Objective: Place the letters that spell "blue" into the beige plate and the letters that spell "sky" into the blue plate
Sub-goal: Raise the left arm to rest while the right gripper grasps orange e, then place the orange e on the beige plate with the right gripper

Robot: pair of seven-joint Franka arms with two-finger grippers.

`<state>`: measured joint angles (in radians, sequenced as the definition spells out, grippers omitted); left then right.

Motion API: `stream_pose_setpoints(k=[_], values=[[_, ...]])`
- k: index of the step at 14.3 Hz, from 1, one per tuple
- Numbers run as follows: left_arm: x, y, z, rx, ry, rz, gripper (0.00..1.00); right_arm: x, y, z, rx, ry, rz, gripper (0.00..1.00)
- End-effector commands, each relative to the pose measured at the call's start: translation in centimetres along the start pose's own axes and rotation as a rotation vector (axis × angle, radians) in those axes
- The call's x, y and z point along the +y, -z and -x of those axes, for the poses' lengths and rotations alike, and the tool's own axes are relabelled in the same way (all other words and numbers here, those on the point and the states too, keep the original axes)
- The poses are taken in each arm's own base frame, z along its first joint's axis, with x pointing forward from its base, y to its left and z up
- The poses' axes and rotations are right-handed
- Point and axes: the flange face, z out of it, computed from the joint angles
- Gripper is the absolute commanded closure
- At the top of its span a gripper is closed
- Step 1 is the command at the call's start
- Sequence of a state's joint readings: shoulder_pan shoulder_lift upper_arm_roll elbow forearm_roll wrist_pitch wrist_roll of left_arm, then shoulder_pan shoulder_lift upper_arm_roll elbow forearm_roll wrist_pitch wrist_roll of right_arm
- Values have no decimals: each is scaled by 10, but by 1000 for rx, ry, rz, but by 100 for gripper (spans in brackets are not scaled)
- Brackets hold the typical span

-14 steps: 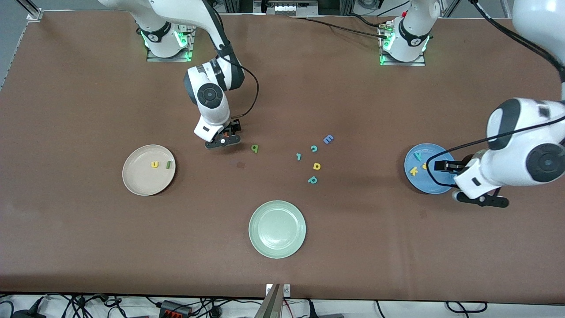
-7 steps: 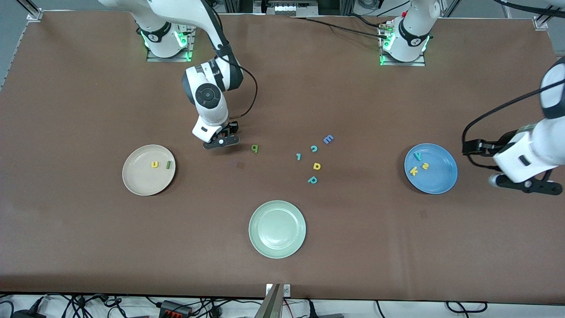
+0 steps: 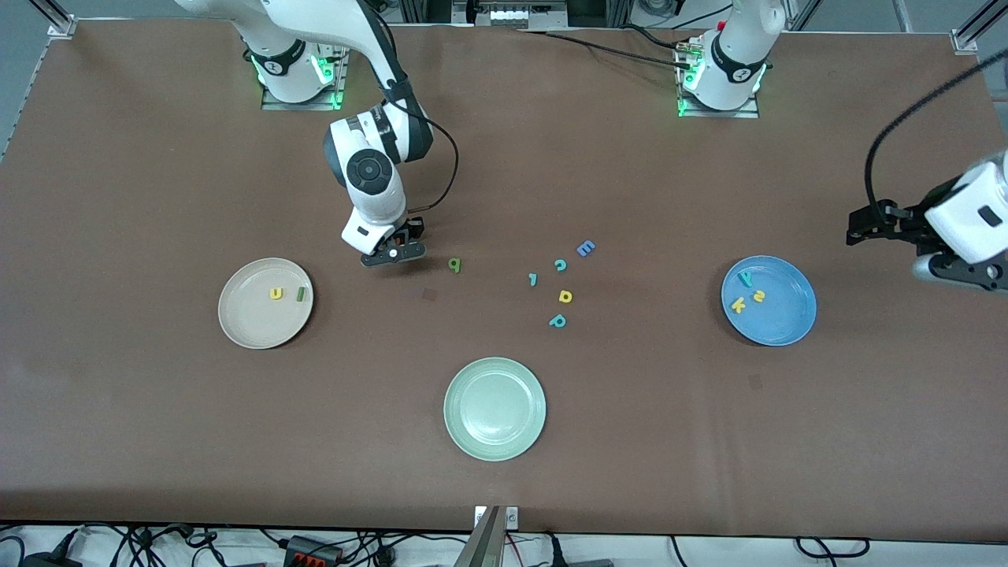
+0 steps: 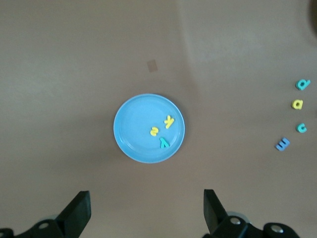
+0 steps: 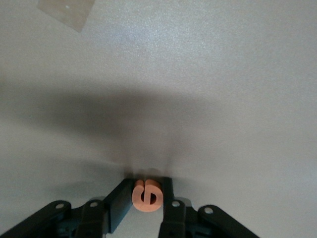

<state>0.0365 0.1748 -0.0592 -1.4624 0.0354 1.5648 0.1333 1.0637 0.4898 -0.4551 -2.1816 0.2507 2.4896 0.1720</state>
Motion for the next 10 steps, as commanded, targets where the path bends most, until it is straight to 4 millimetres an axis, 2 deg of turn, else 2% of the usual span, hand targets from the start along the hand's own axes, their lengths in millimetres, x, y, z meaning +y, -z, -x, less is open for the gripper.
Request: stream_pose_setpoints(k=[1, 3, 5, 6, 7, 10], values=[[-1, -4, 25, 45, 45, 7, 0, -3, 11, -3, 19, 17, -25, 94], [3, 12, 34, 74, 74, 3, 0, 16, 28, -11, 31, -19, -50, 94], [3, 23, 43, 89, 79, -2, 0, 57, 46, -23, 39, -78, -82, 94], [6, 30, 47, 89, 72, -4, 0, 86, 53, -32, 51, -103, -96, 94], [1, 31, 49, 57, 68, 0, 0, 113, 58, -39, 61, -124, -102, 94], [-10, 33, 51, 49, 89, 8, 0, 204, 60, -54, 83, -136, -95, 94]])
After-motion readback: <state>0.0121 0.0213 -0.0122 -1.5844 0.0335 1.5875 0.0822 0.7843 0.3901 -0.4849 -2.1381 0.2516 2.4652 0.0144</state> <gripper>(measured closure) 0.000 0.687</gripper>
